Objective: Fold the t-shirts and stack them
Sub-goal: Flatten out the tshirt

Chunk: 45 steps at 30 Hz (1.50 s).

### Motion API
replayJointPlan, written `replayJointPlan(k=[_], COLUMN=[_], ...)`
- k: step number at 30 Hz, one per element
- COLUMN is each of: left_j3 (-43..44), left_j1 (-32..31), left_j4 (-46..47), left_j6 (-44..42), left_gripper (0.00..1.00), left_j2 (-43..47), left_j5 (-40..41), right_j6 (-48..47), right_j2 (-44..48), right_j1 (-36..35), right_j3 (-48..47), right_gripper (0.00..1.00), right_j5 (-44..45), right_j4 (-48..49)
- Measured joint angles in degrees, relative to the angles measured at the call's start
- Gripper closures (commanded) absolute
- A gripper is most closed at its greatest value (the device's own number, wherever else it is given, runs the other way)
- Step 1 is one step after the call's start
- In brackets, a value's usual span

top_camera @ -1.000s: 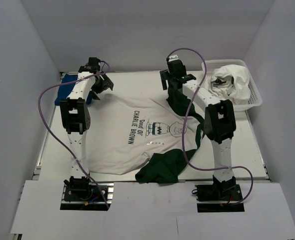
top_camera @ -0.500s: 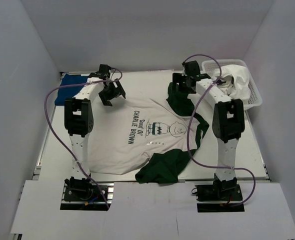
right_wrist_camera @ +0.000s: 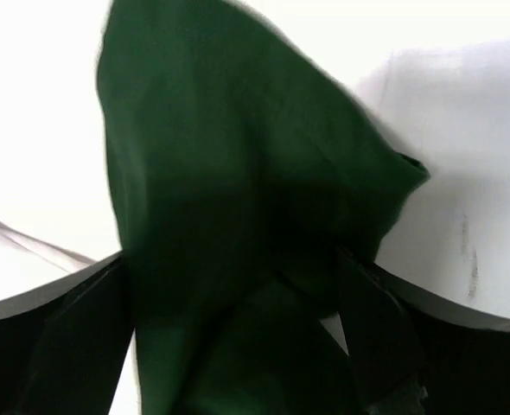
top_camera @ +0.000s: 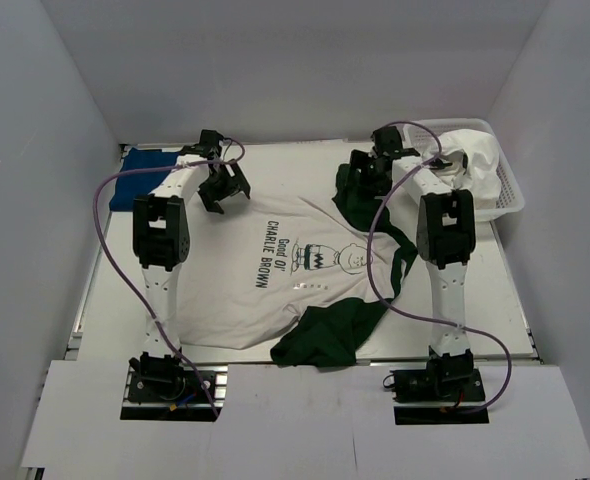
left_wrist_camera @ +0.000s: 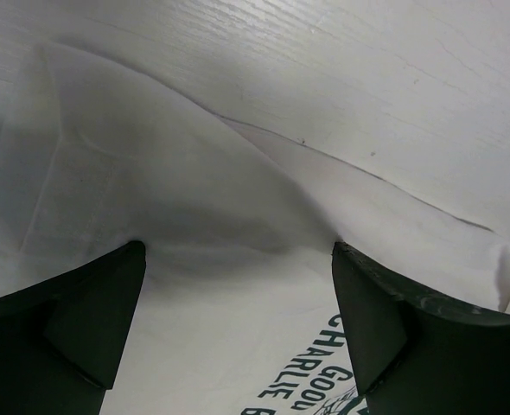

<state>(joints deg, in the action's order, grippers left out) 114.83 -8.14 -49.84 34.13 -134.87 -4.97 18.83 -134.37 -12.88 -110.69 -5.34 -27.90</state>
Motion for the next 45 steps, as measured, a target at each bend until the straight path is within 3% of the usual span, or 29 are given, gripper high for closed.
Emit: replayJointPlan(k=[9,25,32,38,45], left_j3=[13.0,16.4,16.3,15.8,2.8], left_j1=[0.5,1.9,2.0,0.4,-2.5], left_j4=[-3.3,3.5,4.5,3.4,-2.1], left_j6=[1.3,4.4,3.8,-1.5,-5.5], left_gripper=[0.01,0.01,0.01,0.01,0.01], left_j2=[-7.5,-10.1,-10.1,-9.1,3.6], left_j5=[3.0,0.7,0.4,1.4,7.9], right_j6=[2.8,11.2,11.2,2.1,-3.2], right_j2=[-12.7,-20.9,-21.7,-16.6,8.7], right_j1=[2.5,5.4,6.7,4.0,-4.9], right_j3=[-19.5,-25.1,-25.5,-22.9,-5.3], right_gripper=[0.10,0.10,0.10,0.10,0.10], right_j5=[-0.2,0.7,-0.9,-3.0,-3.8], right_j4=[1.7,22.0,24.5,19.2,12.7])
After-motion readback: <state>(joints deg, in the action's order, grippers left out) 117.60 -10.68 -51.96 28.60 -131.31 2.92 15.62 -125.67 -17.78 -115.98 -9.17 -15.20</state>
